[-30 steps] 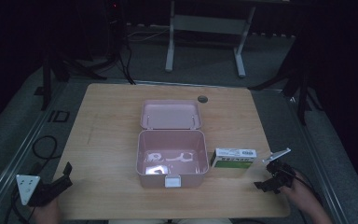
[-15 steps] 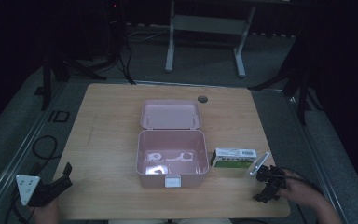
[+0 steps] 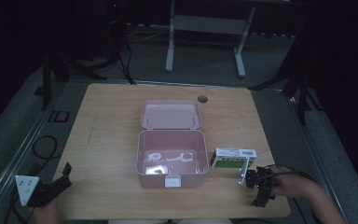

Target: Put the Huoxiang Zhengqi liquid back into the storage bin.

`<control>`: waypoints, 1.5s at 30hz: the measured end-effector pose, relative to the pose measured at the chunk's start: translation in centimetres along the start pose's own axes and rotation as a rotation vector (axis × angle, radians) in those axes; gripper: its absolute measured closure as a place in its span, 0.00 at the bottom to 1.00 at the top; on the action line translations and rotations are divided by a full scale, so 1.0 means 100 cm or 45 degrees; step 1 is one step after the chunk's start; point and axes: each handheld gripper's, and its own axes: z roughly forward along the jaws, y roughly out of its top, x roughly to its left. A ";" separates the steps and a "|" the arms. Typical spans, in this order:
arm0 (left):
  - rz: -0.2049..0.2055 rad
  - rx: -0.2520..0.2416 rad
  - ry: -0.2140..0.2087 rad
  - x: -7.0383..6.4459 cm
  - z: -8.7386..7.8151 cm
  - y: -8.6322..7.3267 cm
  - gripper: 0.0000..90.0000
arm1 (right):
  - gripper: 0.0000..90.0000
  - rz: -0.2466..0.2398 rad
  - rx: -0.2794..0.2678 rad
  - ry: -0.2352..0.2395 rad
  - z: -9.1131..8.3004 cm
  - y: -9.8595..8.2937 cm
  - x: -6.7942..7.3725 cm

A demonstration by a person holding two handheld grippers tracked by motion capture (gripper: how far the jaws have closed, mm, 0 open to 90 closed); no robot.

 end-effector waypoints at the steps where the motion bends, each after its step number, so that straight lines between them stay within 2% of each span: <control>1: -0.002 0.000 0.000 0.000 0.000 0.000 0.01 | 0.18 -0.031 0.009 -0.015 -0.001 0.004 0.002; 3: -0.004 -0.001 -0.001 0.000 0.000 0.000 0.01 | 0.18 -0.089 0.026 -0.040 -0.004 0.011 0.005; 6: -0.004 -0.001 -0.002 0.001 0.000 0.000 0.01 | 0.18 -0.161 0.031 -0.046 -0.006 0.020 0.009; 14: -0.004 0.001 -0.008 0.001 0.000 0.000 0.01 | 0.18 -0.220 0.010 -0.033 -0.013 0.038 0.009; 21: -0.004 0.001 -0.007 0.001 0.000 0.000 0.01 | 0.16 -0.278 -0.018 -0.042 -0.028 0.048 0.010; 29: -0.004 0.003 -0.013 0.001 0.000 -0.001 0.01 | 0.17 -0.308 -0.037 -0.047 -0.053 0.055 0.009; 34: -0.007 0.007 -0.022 0.000 0.001 -0.001 0.01 | 0.20 -0.313 -0.053 -0.090 -0.069 0.056 0.007; 35: -0.006 0.006 -0.023 0.000 0.001 -0.001 0.01 | 0.19 -0.326 -0.067 -0.098 -0.073 0.055 0.005; 39: -0.007 0.007 -0.023 0.001 0.001 -0.001 0.01 | 0.19 -0.316 -0.085 -0.138 -0.083 0.053 -0.002; 45: -0.005 0.008 -0.023 0.001 0.001 -0.001 0.01 | 0.19 -0.292 -0.099 -0.156 -0.093 0.052 -0.014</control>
